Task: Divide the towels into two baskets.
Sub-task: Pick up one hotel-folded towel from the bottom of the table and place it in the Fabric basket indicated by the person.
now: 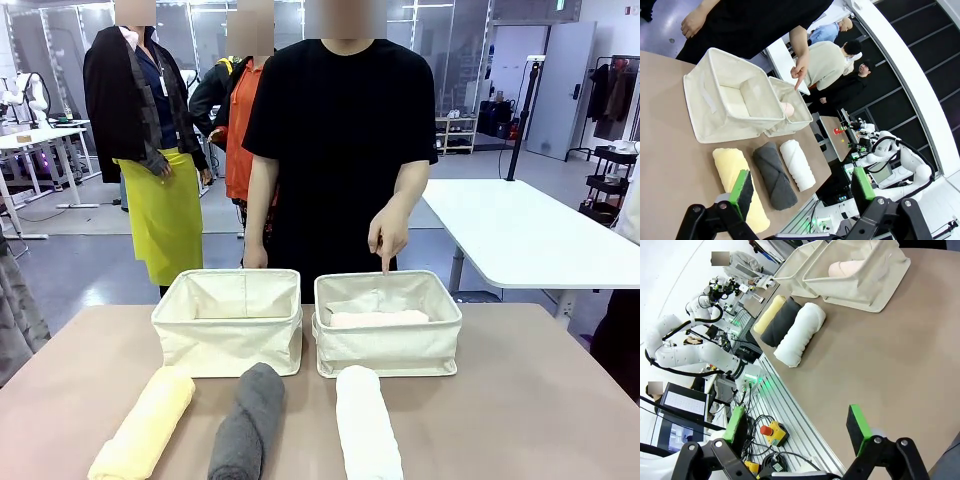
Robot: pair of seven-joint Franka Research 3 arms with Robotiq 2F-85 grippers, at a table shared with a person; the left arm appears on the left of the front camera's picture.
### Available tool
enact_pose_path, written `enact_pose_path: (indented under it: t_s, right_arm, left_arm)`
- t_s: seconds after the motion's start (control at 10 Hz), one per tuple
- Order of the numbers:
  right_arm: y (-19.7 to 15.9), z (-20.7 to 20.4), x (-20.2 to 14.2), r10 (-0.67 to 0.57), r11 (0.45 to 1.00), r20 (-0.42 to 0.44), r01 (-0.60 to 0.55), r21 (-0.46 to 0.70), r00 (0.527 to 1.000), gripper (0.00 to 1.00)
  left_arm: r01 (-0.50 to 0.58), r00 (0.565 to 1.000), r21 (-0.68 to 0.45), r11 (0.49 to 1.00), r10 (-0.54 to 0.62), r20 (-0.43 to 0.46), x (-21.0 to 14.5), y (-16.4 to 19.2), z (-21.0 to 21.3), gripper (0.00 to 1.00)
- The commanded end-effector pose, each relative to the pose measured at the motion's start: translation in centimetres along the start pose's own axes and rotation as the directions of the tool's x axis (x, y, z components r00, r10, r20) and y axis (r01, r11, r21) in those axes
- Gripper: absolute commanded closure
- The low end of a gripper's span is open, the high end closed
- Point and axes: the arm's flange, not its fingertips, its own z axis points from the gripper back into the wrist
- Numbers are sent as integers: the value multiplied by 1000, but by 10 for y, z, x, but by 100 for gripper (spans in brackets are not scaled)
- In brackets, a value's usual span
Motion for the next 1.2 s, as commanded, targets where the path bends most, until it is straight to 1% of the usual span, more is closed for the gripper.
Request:
enact_pose_path:
  t_s: [0.0,0.1,0.2,0.3,0.4,0.5,0.6,0.7,0.8,0.9,1.0,1.1]
  right_arm:
    - [3,0,1,23,1000,19,-23,12,1000,0]
    - [0,0,0,0,1000,0,0,0,1000,0]
    - [16,-17,13,-72,993,-55,66,-96,996,0]
    - [37,-49,30,-131,980,-122,109,-168,984,0]
    - [56,-83,42,-195,945,-146,145,-295,970,0]
    - [75,-121,49,-242,924,-192,166,-344,951,0]
    - [90,-153,58,-283,921,-246,192,-338,927,0]
    - [100,-187,70,-314,903,-278,196,-382,908,0]
    - [106,-214,77,-299,900,-302,163,-403,905,0]
    - [110,-239,85,-321,873,-303,156,-462,897,0]
    - [116,-265,92,-320,857,-292,144,-496,901,0]
    - [124,-297,95,-317,840,-299,120,-529,900,0]
  left_arm:
    - [10,1000,-15,1000,-10,5,-1,-2,3,0]
    - [10,1000,-15,1000,-10,5,-1,-2,3,0]
    - [10,1000,-15,1000,-10,5,-1,-2,3,0]
    - [10,1000,-15,1000,-10,5,-1,-2,3,0]
    - [10,1000,-15,1000,-10,5,-1,-2,3,0]
    - [10,1000,-15,1000,-10,5,-1,-2,3,0]
    - [10,1000,-15,1000,-10,5,-1,-2,3,0]
    - [10,1000,-15,1000,-10,5,-1,-2,3,0]
    - [10,1000,-15,1000,-10,5,-1,-2,3,0]
    - [10,1000,-15,1000,-10,5,-1,-2,3,0]
    - [10,1000,-15,1000,-10,5,-1,-2,3,0]
    - [10,1000,-15,1000,-10,5,-1,-2,3,0]
